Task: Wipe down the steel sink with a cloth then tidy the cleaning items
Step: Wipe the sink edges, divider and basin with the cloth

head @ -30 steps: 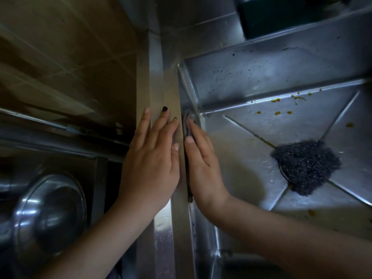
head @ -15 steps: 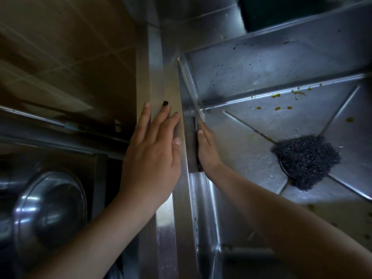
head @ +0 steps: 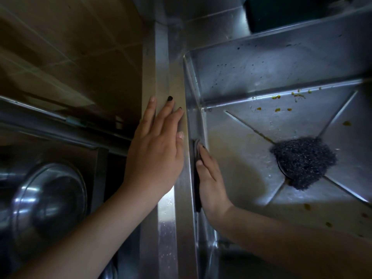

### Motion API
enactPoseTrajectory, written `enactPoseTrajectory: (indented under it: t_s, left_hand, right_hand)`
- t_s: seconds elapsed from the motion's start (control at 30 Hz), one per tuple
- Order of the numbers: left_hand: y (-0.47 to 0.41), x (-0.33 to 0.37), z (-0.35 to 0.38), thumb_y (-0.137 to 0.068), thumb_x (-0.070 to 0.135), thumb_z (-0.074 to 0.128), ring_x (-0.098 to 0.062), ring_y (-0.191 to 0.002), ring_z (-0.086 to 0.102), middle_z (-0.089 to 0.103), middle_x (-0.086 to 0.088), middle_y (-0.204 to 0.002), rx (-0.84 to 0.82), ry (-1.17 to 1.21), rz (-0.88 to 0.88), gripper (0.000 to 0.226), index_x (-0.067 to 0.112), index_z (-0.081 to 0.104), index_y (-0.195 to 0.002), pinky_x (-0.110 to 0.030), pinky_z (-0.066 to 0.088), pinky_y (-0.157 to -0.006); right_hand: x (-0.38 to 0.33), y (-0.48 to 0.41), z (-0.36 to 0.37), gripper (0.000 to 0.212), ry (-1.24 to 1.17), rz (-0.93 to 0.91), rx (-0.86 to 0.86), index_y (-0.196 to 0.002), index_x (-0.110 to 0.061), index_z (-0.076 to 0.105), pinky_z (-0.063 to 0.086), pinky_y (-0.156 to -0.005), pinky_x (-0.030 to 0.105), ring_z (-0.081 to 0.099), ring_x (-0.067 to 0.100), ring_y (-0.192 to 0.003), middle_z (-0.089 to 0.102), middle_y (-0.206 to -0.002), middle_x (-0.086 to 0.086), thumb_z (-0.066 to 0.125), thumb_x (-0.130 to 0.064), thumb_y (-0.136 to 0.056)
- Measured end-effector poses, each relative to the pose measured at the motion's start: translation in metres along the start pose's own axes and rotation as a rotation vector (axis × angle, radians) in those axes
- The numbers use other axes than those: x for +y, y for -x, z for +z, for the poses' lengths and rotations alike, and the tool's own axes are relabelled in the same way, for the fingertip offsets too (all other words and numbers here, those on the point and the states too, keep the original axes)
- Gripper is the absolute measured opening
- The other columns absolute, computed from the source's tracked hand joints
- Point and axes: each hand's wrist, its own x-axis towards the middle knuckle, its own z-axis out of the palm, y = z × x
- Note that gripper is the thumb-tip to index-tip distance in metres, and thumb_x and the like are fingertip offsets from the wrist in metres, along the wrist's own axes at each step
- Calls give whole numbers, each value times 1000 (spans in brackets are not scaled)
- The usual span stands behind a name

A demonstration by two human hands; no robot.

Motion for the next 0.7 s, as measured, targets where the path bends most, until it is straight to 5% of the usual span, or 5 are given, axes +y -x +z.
enactPoseTrajectory:
  t_s: [0.1, 0.37, 0.57, 0.7]
  left_hand:
    - [0, 0, 0, -92, 31, 22, -23, -142, 13, 34, -6, -149, 1, -4, -10, 53, 10, 41, -136, -35, 13, -114]
    - [-1, 2, -1, -91, 30, 23, -25, -142, 15, 36, -8, -148, -3, -15, -5, 53, 8, 43, -135, -33, 11, -115]
    - [-2, 0, -1, -91, 26, 26, -29, -141, 17, 38, -10, -146, 3, -3, 17, 51, 6, 44, -134, -29, 7, -113]
    - [-1, 1, -3, -91, 29, 24, -26, -143, 13, 34, -7, -149, -9, 6, -2, 53, 9, 41, -136, -26, 4, -113]
  right_hand:
    - [-38, -4, 4, 34, -99, -114, -44, -117, -48, 41, 18, -117, 30, 32, -1, -133, 41, -135, -20, 39, -31, -88]
    - [-49, -52, 13, 47, -42, -243, -33, -136, -28, 37, 20, -117, 33, 33, 5, -133, 41, -135, -14, 33, -27, -89]
    - [-21, -86, 11, 53, 80, -180, 22, -141, -10, 37, 18, -114, 22, 31, 5, -131, 38, -144, 2, 35, -25, -90]
    - [13, -91, 9, 51, 108, -38, 58, -139, -12, 41, 22, -116, 37, 35, 19, -135, 40, -145, 7, 38, -24, -89]
